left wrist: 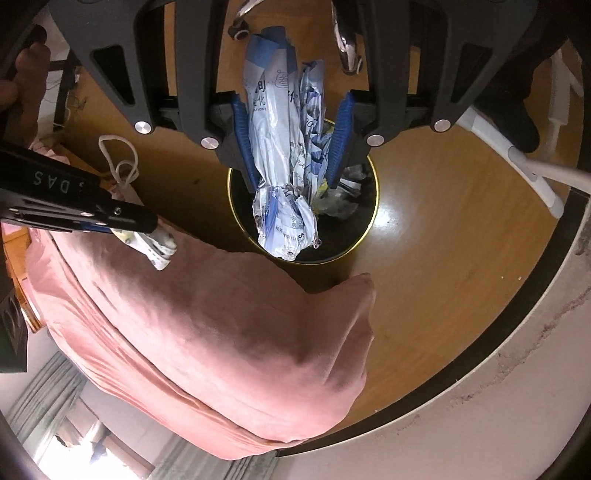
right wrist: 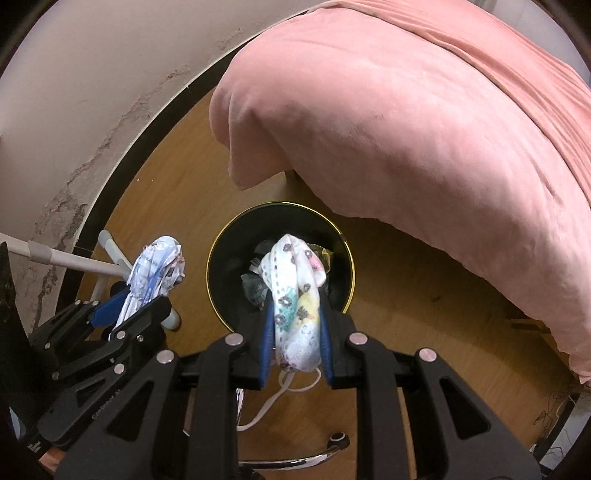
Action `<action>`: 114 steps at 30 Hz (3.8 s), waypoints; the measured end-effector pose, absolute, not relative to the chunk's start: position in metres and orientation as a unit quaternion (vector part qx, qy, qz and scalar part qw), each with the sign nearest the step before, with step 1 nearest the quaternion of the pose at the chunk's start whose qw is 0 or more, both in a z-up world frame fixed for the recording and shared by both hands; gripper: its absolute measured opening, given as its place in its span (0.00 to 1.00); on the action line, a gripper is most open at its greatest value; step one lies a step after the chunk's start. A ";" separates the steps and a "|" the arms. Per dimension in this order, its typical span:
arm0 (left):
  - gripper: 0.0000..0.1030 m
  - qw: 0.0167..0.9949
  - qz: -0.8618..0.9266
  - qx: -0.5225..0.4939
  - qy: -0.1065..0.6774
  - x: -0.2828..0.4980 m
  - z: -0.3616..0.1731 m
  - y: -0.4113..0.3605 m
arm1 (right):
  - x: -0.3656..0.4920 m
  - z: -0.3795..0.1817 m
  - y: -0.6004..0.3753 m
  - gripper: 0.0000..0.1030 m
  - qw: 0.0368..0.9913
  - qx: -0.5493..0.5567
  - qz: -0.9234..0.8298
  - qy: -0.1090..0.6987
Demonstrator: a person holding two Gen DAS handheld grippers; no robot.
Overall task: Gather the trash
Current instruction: 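Carry both items over the bin and open the left tool to drop the wrapper, then open the right tool to drop the floral mask into the bin, then move both tools back to the desk, then grasp the pink-yellow box with the left tool while the right tool grasps the white cap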
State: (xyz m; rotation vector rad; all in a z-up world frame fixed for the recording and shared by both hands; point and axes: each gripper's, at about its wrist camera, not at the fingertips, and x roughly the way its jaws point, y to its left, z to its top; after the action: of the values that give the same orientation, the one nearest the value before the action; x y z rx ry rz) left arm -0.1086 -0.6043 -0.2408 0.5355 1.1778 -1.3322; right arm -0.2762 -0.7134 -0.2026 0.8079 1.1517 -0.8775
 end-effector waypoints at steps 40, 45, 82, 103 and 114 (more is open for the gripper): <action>0.62 0.614 -0.584 0.211 0.487 -0.109 -0.195 -0.577 | -0.277 -0.169 -0.707 0.60 0.711 0.338 -0.404 0.466; 0.77 0.631 -0.615 0.252 0.399 -0.125 -0.116 -0.549 | -0.288 -0.111 -0.698 0.68 0.734 0.307 -0.435 0.421; 0.61 0.877 -0.218 0.144 0.403 0.302 -0.031 -0.172 | 0.161 0.021 -0.370 0.81 0.897 0.063 -0.014 0.437; 0.40 0.917 -0.112 0.068 0.376 0.323 -0.011 -0.012 | 0.373 -0.011 -0.202 0.79 0.876 0.016 0.022 0.482; 0.40 0.915 -0.117 0.079 0.378 0.320 -0.015 -0.019 | 0.395 -0.022 -0.201 0.29 0.865 0.036 0.008 0.501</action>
State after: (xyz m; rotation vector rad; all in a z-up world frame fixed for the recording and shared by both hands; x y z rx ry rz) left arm 0.3197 -0.0195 -0.0150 0.1624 0.7779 -0.2402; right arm 0.3947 -0.2008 -0.0215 0.0760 1.0493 0.0174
